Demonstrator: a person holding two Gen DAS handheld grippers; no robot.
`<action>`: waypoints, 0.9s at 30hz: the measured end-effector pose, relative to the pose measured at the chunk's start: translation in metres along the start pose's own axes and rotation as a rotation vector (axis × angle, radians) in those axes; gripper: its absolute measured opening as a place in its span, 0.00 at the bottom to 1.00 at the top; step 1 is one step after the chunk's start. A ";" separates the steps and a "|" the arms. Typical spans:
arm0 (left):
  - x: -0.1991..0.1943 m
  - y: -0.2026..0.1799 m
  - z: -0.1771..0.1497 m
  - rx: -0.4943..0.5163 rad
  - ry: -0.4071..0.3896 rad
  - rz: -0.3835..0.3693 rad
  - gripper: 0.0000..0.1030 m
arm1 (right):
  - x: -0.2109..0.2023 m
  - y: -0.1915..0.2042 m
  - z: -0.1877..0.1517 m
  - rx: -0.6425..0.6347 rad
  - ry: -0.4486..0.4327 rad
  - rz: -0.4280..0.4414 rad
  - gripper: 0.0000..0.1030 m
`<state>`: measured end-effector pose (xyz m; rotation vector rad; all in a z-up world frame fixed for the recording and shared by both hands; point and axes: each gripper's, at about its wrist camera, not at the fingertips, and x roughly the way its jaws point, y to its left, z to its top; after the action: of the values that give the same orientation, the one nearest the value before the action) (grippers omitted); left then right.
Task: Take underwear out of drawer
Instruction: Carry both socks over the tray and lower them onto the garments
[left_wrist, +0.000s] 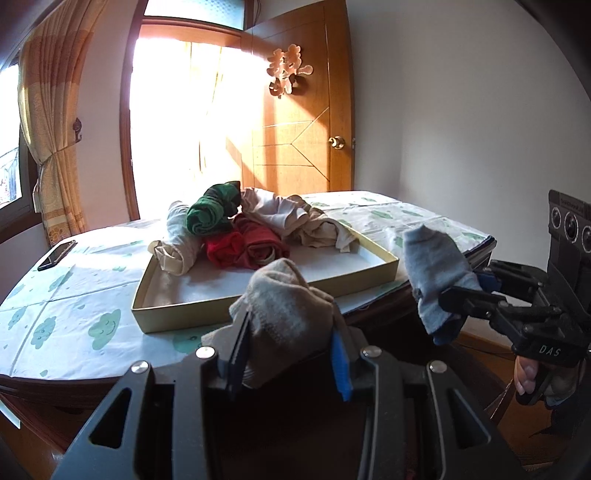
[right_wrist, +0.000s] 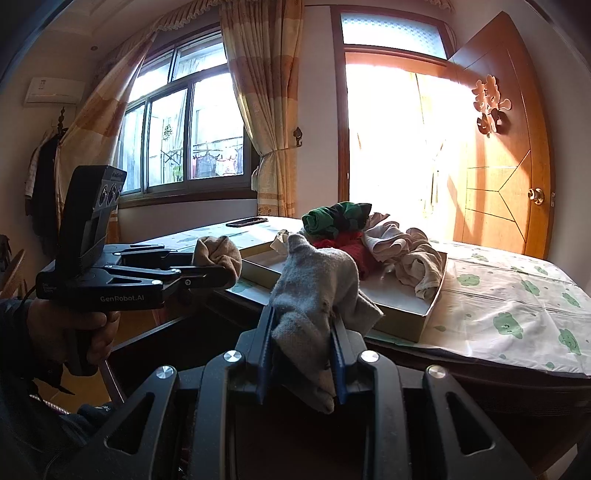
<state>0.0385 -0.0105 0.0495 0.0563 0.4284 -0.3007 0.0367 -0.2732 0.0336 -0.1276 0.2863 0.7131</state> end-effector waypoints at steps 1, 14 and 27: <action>0.002 0.000 0.004 -0.001 0.005 -0.008 0.37 | 0.001 -0.002 0.003 0.004 0.002 0.000 0.29; 0.033 -0.008 0.044 0.023 0.054 -0.058 0.37 | 0.014 -0.036 0.032 0.034 0.030 -0.026 0.29; 0.067 -0.012 0.076 0.040 0.095 -0.061 0.37 | 0.030 -0.061 0.058 0.055 0.031 -0.044 0.29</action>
<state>0.1233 -0.0489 0.0912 0.0970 0.5190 -0.3680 0.1108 -0.2874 0.0805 -0.0925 0.3314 0.6595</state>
